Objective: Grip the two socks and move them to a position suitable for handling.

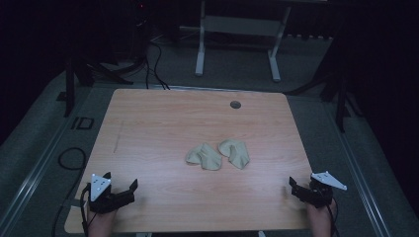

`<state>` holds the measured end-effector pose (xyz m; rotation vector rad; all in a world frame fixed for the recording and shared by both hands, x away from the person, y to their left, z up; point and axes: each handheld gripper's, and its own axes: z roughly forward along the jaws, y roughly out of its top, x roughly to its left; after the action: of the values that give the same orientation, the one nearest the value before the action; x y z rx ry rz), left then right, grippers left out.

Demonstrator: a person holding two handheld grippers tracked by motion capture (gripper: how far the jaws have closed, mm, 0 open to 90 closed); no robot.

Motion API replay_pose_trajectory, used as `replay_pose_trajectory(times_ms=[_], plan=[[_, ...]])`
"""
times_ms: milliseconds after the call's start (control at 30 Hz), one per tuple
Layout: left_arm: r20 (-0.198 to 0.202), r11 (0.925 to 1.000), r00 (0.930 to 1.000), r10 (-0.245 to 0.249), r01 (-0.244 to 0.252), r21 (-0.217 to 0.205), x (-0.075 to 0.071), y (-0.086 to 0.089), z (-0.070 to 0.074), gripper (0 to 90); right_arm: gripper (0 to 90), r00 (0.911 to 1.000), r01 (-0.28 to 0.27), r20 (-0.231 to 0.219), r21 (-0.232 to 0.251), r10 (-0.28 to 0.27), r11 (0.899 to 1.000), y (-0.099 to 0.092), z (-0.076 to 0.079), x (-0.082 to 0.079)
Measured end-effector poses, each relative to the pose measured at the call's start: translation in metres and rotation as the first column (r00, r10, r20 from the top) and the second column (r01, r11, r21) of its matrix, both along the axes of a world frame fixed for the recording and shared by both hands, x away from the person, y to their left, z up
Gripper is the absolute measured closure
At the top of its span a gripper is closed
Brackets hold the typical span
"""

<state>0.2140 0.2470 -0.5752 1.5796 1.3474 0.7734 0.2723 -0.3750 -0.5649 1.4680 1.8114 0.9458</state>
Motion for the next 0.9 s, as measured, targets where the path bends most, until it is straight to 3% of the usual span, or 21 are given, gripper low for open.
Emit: replay_pose_trajectory(times_ms=[67,133,267,400,500,600,767,900], plan=[[0.011,0.9999,0.9999,0.010,-0.010,0.006,0.000,-0.004,0.001,1.2,13.9,0.9998,-0.016,-0.013,-0.012,0.016,1.000,-0.002,-0.001,0.001],[0.023,1.0000,0.9997,-0.004,0.004,0.004,-0.001,-0.006,0.002,1.3,13.8,0.9996,-0.021,-0.016,0.009,0.021,1.000,-0.006,-0.002,0.002],[0.006,0.9964,0.9992,-0.040,0.039,0.075,-0.001,-0.014,0.001,1.3,13.3,0.9993,-0.033,-0.017,0.000,0.033,0.999,-0.006,0.001,0.002],[-0.014,0.9983,0.9991,-0.040,0.041,0.041,-0.001,-0.015,0.000,1.3,13.1,0.9967,-0.062,-0.051,0.006,0.062,0.998,-0.003,0.002,0.003],[-0.079,0.9988,0.9957,-0.048,0.048,-0.002,-0.001,-0.013,0.002,1.3,13.1,0.9936,-0.081,-0.077,0.018,0.082,0.997,0.003,0.006,0.004],[-0.094,0.9997,0.9953,-0.024,0.024,0.002,-0.001,-0.012,0.001,1.3,13.0,0.9890,-0.107,-0.097,0.045,0.111,0.993,0.009,0.009,0.008],[-0.106,0.9985,0.9930,-0.054,0.053,-0.012,-0.001,-0.013,0.000,1.3,12.9,0.9764,-0.185,-0.097,0.082,0.193,0.979,0.024,0.013,0.014],[-0.112,0.9976,0.9913,-0.069,0.068,-0.012,-0.001,-0.016,0.000,1.3,13.0,0.9752,-0.192,-0.095,0.089,0.200,0.977,0.035,0.020,0.022]])
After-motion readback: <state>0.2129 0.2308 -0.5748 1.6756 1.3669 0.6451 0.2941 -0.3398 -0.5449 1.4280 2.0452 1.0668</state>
